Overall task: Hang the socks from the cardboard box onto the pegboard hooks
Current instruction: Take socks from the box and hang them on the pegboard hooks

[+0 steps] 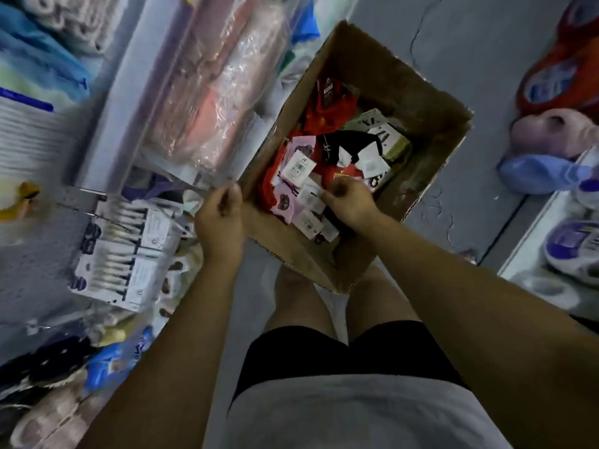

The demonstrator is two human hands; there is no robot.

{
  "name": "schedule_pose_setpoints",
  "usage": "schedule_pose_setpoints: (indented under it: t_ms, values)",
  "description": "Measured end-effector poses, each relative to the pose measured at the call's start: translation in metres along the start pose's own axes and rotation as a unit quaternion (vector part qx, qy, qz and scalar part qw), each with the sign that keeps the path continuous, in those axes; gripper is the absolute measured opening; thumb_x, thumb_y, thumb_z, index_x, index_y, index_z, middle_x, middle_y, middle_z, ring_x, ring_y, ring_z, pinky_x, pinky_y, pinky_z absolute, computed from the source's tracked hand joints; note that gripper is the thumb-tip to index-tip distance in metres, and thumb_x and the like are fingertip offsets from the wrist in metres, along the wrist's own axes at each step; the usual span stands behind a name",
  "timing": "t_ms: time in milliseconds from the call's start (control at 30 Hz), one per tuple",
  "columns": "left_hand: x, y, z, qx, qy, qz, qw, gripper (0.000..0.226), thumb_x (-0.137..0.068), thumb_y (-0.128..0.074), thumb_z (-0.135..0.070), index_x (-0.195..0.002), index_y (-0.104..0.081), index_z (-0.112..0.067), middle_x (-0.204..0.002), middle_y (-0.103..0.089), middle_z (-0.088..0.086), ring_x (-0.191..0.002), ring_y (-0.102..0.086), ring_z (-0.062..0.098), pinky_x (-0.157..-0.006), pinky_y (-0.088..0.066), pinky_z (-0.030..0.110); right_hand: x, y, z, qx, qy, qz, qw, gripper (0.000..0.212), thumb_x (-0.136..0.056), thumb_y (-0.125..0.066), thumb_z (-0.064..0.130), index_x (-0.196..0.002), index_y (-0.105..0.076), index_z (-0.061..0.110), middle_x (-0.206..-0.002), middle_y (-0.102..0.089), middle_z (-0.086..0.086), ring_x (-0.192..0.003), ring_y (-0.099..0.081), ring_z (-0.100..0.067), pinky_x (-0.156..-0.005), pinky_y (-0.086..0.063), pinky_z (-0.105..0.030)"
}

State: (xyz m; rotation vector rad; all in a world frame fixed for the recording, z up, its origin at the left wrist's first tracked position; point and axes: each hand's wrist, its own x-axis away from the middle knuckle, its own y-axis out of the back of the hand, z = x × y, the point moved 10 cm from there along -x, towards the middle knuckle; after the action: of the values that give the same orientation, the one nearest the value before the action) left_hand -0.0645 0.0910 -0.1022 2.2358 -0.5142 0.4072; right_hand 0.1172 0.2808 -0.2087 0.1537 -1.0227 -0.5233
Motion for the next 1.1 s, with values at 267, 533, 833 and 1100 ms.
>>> schedule_pose_setpoints:
  t_ms: [267,533,833,1100]
  values:
    - [-0.009,0.003,0.010,0.086,-0.008,-0.038,0.996,0.024,-0.097,-0.067,-0.011,-0.116,-0.068,-0.025,-0.104,-0.072,-0.013,-0.097,-0.067,-0.011,-0.089,-0.051,0.011,-0.087,-0.040,0.006,-0.023,-0.033,0.034,0.999,0.036,-0.096,-0.063,0.043,-0.105,-0.061,0.008,-0.097,-0.062,-0.004,-0.091,-0.058,-0.017,-0.085,-0.045,-0.029]
    - [-0.011,0.001,0.014,0.116,-0.013,-0.046,0.992,0.023,-0.096,-0.068,-0.009,-0.113,-0.070,-0.024,-0.103,-0.071,-0.018,-0.101,-0.068,-0.008,-0.092,-0.052,0.014,-0.092,-0.072,0.002,-0.089,-0.059,0.091,0.990,0.044,-0.097,-0.064,0.035,-0.127,-0.064,0.002,-0.118,-0.068,-0.013,-0.106,-0.062,-0.023,-0.084,-0.050,-0.026]
    - [-0.016,0.001,0.017,0.118,-0.015,-0.021,0.993,0.021,-0.095,-0.069,-0.010,-0.112,-0.071,-0.023,-0.102,-0.072,-0.017,-0.100,-0.068,-0.008,-0.088,-0.050,0.012,-0.069,-0.051,0.007,-0.167,-0.084,0.045,0.981,0.039,-0.099,-0.062,0.027,-0.129,-0.062,0.003,-0.123,-0.067,-0.006,-0.104,-0.063,-0.018,-0.079,-0.048,-0.028]
    - [-0.004,-0.002,0.005,0.097,0.018,0.029,0.995,0.028,-0.098,-0.065,-0.022,-0.125,-0.068,-0.013,-0.120,-0.069,-0.003,-0.108,-0.064,0.004,-0.092,-0.051,0.012,0.030,-0.021,0.021,-0.338,-0.099,0.058,0.934,0.032,-0.104,-0.054,0.024,-0.131,-0.061,0.008,-0.115,-0.073,-0.006,-0.102,-0.071,-0.022,-0.075,-0.060,-0.033]
